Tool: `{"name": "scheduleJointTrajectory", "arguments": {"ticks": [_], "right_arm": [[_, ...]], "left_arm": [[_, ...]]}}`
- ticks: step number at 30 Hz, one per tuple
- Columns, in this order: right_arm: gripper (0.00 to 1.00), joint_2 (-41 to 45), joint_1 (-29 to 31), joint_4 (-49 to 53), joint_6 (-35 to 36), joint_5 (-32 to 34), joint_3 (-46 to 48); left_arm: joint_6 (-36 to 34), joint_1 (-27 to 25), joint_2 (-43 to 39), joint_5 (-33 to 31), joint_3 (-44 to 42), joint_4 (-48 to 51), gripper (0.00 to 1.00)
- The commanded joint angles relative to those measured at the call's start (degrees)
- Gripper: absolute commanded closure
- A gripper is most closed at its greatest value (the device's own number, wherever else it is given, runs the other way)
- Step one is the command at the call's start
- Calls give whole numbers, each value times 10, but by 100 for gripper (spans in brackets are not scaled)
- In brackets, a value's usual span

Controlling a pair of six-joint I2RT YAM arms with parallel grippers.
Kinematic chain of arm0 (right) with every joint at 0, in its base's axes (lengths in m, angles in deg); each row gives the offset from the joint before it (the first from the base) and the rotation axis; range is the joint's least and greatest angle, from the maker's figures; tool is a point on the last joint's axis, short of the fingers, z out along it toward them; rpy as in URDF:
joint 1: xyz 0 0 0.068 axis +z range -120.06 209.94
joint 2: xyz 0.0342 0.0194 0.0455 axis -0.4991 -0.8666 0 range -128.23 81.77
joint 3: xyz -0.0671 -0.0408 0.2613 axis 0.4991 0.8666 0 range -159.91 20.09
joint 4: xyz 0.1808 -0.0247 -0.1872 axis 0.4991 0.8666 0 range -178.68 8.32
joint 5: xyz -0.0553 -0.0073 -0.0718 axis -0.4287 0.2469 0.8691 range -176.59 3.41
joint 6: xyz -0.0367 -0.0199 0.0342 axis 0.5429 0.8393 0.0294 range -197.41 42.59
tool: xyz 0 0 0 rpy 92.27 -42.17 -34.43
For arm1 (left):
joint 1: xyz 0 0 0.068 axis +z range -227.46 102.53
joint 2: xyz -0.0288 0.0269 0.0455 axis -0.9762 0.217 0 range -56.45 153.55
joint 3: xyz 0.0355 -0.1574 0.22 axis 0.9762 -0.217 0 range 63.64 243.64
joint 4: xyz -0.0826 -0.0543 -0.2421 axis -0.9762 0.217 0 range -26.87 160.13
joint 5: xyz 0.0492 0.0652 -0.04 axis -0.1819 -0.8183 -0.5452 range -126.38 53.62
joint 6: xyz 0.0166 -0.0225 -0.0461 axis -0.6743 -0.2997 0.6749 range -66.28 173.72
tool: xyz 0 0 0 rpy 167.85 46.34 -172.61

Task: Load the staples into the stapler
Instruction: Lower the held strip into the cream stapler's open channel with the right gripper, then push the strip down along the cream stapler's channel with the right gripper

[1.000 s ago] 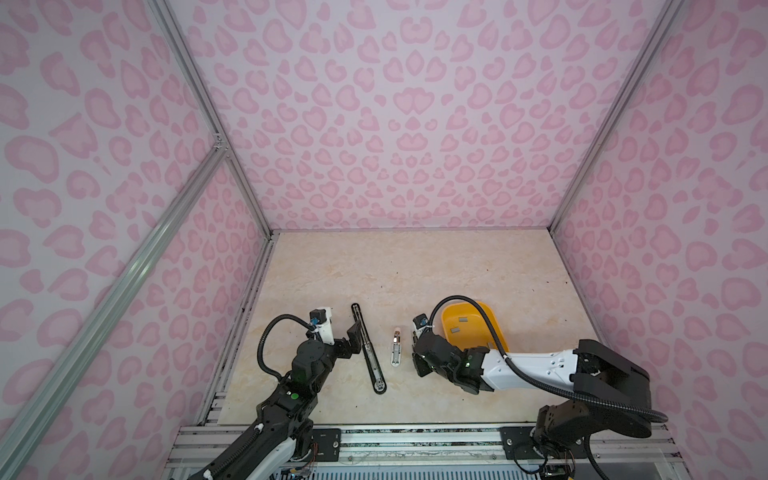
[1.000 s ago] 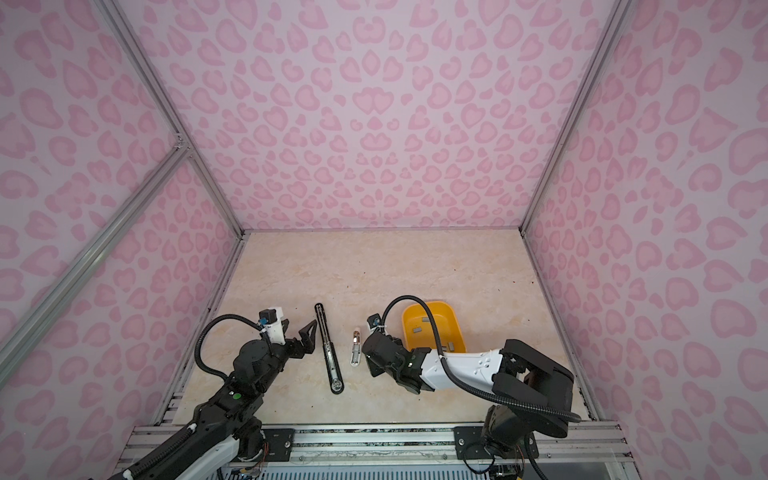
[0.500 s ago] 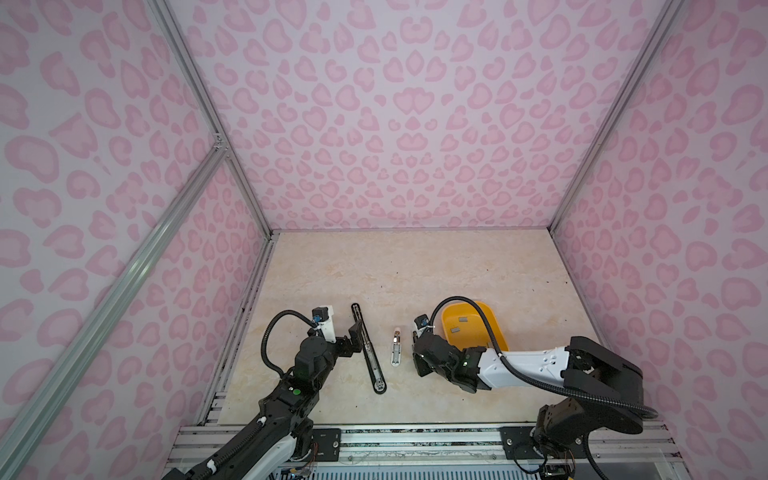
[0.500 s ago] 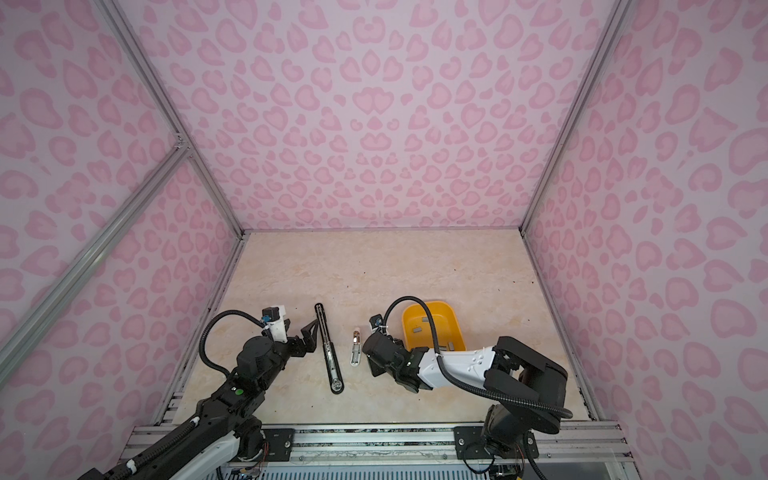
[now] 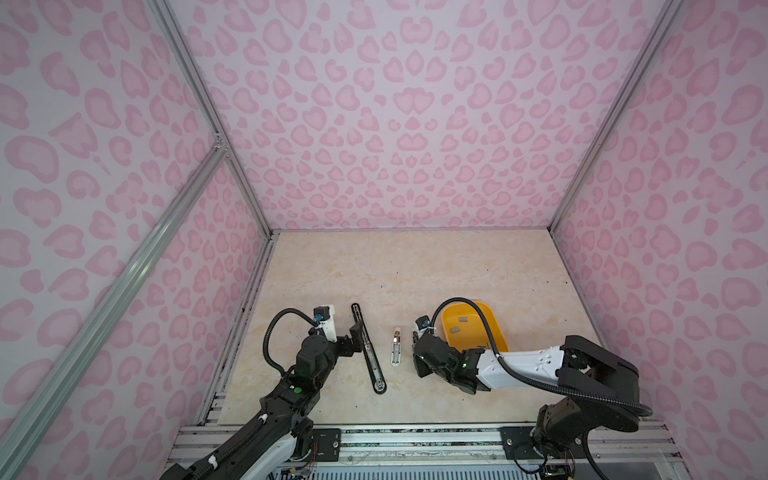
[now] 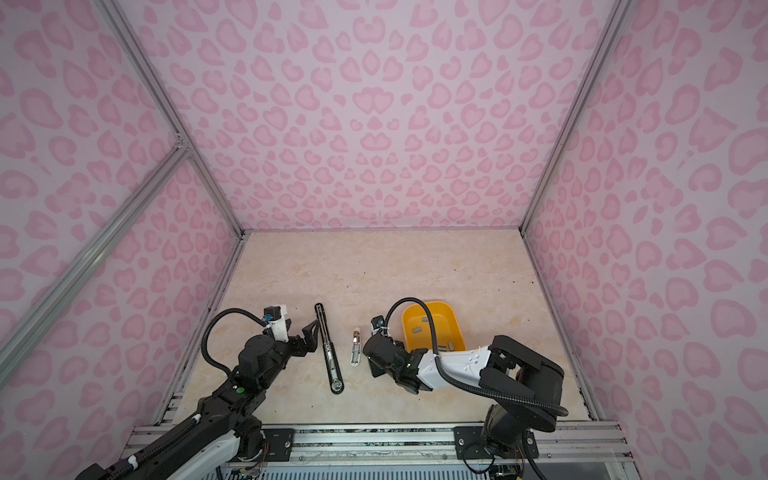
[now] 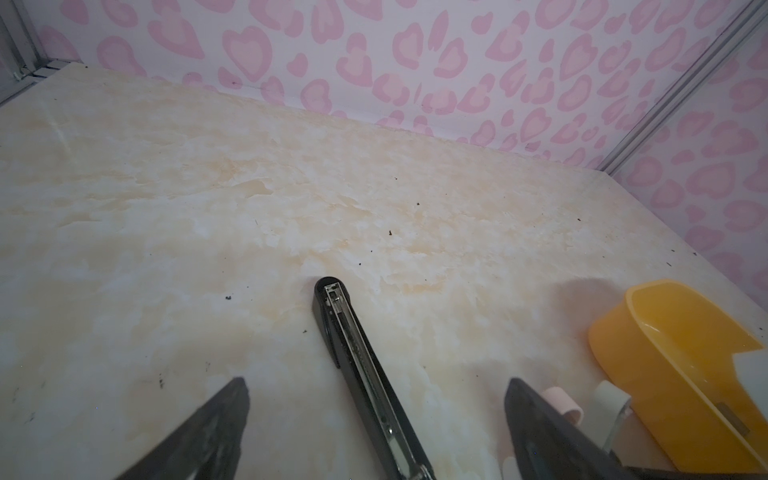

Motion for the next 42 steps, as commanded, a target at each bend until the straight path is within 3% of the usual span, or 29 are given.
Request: {"name": "scheduleJointTrajectory", "arguments": {"ticks": [1, 35, 42], "right_arm": [[98, -8, 1, -5, -8, 13, -1], [99, -2, 15, 0, -19, 50, 12], [99, 37, 27, 3, -7, 71, 22]], "left_arm": [[-1, -1, 2, -5, 7, -13, 3], [-2, -7, 15, -9, 14, -13, 3], [-3, -7, 18, -9, 15, -13, 3]]}}
